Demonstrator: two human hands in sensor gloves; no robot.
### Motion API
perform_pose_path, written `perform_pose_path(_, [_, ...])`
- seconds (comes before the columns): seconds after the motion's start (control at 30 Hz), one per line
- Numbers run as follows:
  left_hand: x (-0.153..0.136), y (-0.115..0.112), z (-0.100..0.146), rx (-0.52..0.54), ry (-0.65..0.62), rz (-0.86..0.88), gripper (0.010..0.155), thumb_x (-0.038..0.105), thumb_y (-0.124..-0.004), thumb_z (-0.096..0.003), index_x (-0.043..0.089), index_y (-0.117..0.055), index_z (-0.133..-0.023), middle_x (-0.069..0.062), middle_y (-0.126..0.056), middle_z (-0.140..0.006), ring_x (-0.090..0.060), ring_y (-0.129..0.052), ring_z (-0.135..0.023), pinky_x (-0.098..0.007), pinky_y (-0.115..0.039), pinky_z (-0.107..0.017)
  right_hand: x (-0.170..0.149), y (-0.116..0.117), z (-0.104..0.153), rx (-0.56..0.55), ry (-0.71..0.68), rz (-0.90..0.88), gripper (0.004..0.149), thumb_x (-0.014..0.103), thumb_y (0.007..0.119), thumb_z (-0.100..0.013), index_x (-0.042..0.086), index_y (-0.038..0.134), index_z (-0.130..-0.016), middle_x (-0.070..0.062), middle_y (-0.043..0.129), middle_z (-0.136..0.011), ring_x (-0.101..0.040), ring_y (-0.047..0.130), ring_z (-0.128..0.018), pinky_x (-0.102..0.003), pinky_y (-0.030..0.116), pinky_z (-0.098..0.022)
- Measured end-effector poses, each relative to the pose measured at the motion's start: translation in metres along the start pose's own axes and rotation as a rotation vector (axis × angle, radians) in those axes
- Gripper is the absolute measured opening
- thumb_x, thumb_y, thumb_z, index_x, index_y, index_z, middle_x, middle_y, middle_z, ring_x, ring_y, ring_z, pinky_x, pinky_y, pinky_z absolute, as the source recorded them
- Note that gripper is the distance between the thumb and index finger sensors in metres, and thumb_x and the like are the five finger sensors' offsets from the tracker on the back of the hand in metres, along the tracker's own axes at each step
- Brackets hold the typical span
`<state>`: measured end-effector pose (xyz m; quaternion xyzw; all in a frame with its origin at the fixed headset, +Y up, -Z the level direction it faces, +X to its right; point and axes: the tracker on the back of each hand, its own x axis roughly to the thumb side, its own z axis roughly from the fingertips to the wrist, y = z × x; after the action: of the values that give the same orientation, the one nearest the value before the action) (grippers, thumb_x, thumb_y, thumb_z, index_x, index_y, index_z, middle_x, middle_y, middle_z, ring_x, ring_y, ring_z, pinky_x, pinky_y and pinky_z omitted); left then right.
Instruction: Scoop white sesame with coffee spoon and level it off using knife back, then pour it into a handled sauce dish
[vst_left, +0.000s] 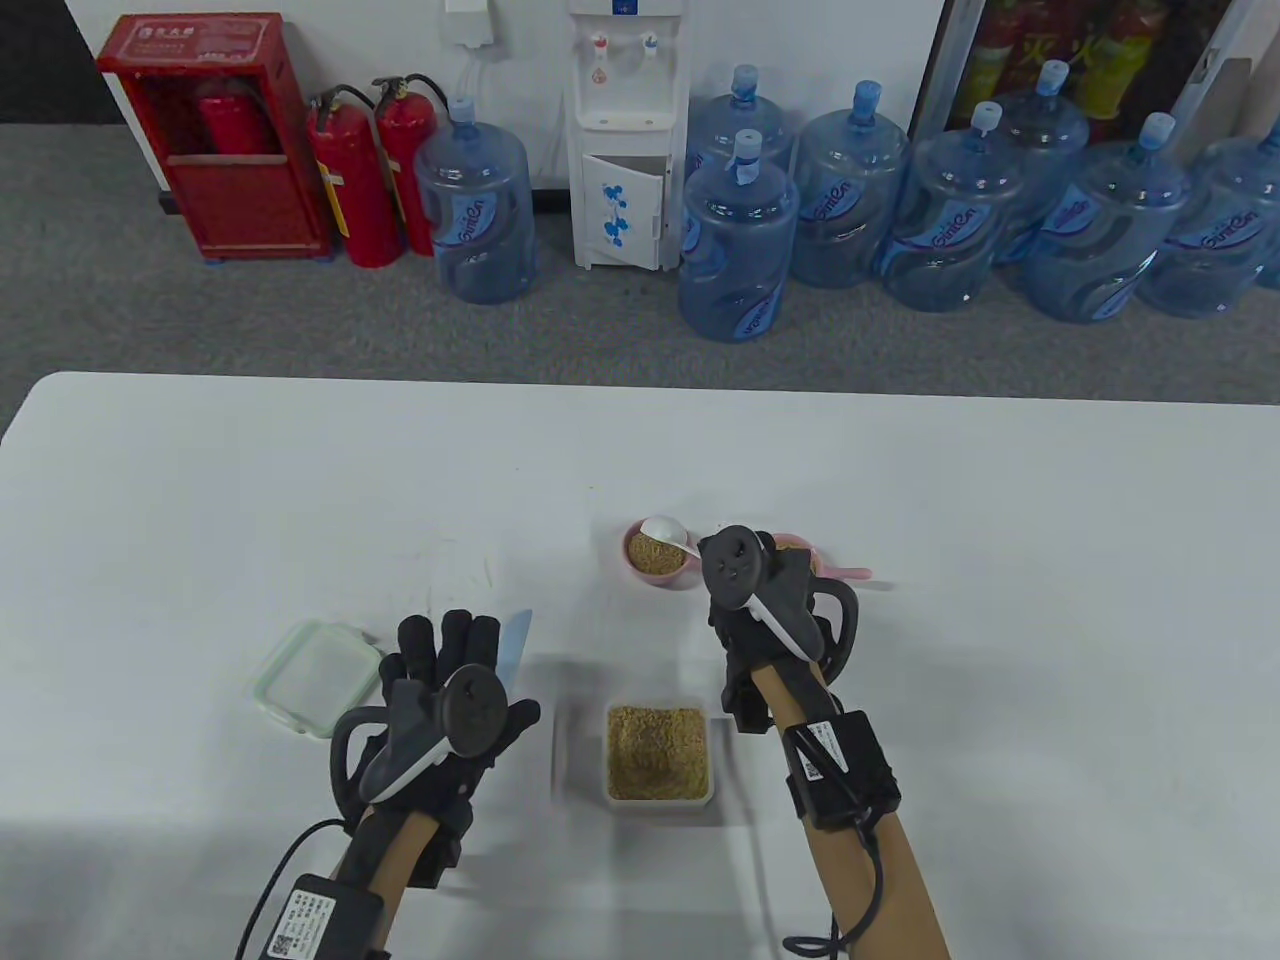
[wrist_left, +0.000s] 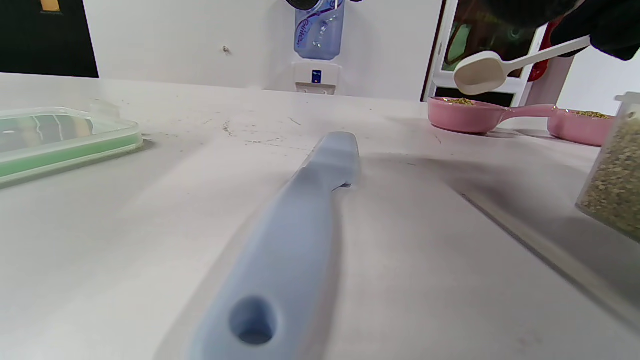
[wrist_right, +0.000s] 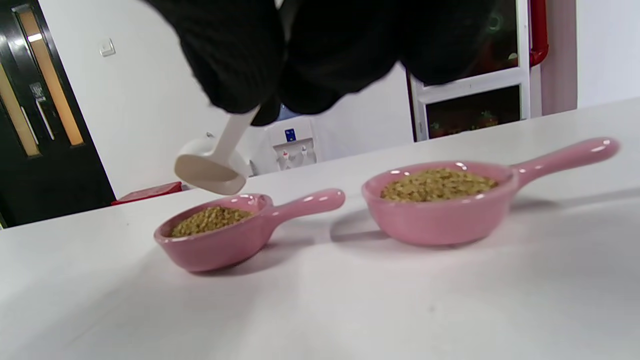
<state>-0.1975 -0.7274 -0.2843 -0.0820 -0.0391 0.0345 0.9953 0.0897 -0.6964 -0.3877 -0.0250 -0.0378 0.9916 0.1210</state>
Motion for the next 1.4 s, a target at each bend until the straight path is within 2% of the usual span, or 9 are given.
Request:
perform_pose_path(0.17, [0.0,0.001,0.0,-0.004,-0.001,-0.011,0.089,0.066,-0.061,-0.0503,0.025,-0.026,-0.12,-0.009,-0.023,-0.128,-0.052,-0.018,-0.113,-0.065,-0.035,-0.082,-0.004,-0.008,0.004,-0.036,-0.011,-0.061,0.043,0.03,0.078,-0.058,0.026,0.082,-0.1,-0.008,0.083,-0.092,-0.015,0.089,-0.053,-0.05,0.075,-0.062])
perform_pose_path(0.33, [0.001,0.0,0.0,-0.005,-0.007,-0.009,0.089,0.066,-0.061,-0.0503,0.024,-0.025,-0.121,-0.01,-0.022,-0.128,-0.052,-0.018,-0.113,-0.065,-0.035,-0.082,-0.022,-0.028,0.015,-0.031,-0.063,-0.203,0.043,0.028,0.077,-0.057,0.017,0.084,-0.099,-0.012,0.09,-0.08,-0.014,0.091,-0.046,-0.049,0.078,-0.057])
perform_pose_path(0.5, [0.003,-0.001,0.001,-0.011,-0.014,-0.009,0.089,0.066,-0.061,-0.0502,0.025,-0.026,-0.12,-0.01,-0.022,-0.128,-0.053,-0.018,-0.113,-0.065,-0.035,-0.082,-0.054,-0.056,0.036,0.058,-0.076,-0.251,0.048,0.03,0.073,-0.061,0.006,0.078,-0.102,-0.013,0.092,-0.065,-0.006,0.084,-0.026,-0.039,0.085,-0.037])
perform_pose_path(0.6, [0.003,-0.002,0.001,-0.017,-0.017,-0.01,0.09,0.066,-0.062,-0.0499,0.024,-0.026,-0.12,-0.011,-0.022,-0.127,-0.053,-0.017,-0.113,-0.065,-0.035,-0.082,-0.079,-0.071,0.057,0.027,-0.045,-0.241,0.05,0.035,0.074,-0.061,0.01,0.076,-0.104,-0.009,0.092,-0.061,-0.004,0.083,-0.022,-0.037,0.086,-0.033])
perform_pose_path(0.7, [0.003,-0.002,0.002,-0.016,-0.02,-0.005,0.09,0.066,-0.062,-0.0498,0.024,-0.026,-0.12,-0.011,-0.022,-0.127,-0.053,-0.018,-0.113,-0.065,-0.035,-0.081,-0.104,-0.077,0.077,0.071,0.0,-0.295,0.051,0.036,0.078,-0.061,0.014,0.075,-0.107,-0.009,0.092,-0.061,-0.006,0.083,-0.022,-0.038,0.085,-0.033])
perform_pose_path(0.8, [0.003,-0.002,0.002,-0.014,-0.018,-0.001,0.09,0.066,-0.062,-0.0499,0.024,-0.026,-0.12,-0.011,-0.022,-0.127,-0.053,-0.018,-0.113,-0.065,-0.035,-0.082,-0.126,-0.072,0.095,0.066,0.032,-0.28,0.049,0.036,0.081,-0.06,0.018,0.076,-0.106,-0.009,0.093,-0.06,-0.006,0.083,-0.022,-0.038,0.086,-0.033])
perform_pose_path(1.0, [0.002,-0.003,0.003,-0.016,-0.008,0.011,0.089,0.066,-0.062,-0.05,0.024,-0.026,-0.12,-0.011,-0.022,-0.127,-0.053,-0.018,-0.113,-0.065,-0.035,-0.081,-0.16,-0.037,0.108,0.117,0.13,-0.316,0.048,0.036,0.08,-0.06,0.018,0.078,-0.105,-0.009,0.093,-0.059,-0.005,0.084,-0.022,-0.038,0.086,-0.032])
perform_pose_path(1.17, [0.001,-0.003,0.003,-0.016,-0.002,0.015,0.089,0.066,-0.062,-0.0502,0.024,-0.026,-0.12,-0.012,-0.022,-0.127,-0.054,-0.018,-0.113,-0.065,-0.035,-0.082,-0.169,-0.013,0.109,0.062,0.14,-0.287,0.048,0.036,0.08,-0.06,0.017,0.078,-0.104,-0.009,0.093,-0.059,-0.005,0.084,-0.021,-0.038,0.086,-0.032])
perform_pose_path(1.4, [0.0,-0.003,0.003,-0.031,0.005,0.022,0.089,0.066,-0.061,-0.0503,0.024,-0.026,-0.12,-0.012,-0.021,-0.127,-0.054,-0.017,-0.112,-0.065,-0.035,-0.081,-0.161,0.002,0.109,0.053,0.118,-0.051,0.046,0.038,0.076,-0.061,0.018,0.079,-0.103,-0.01,0.093,-0.065,-0.008,0.089,-0.027,-0.041,0.085,-0.04])
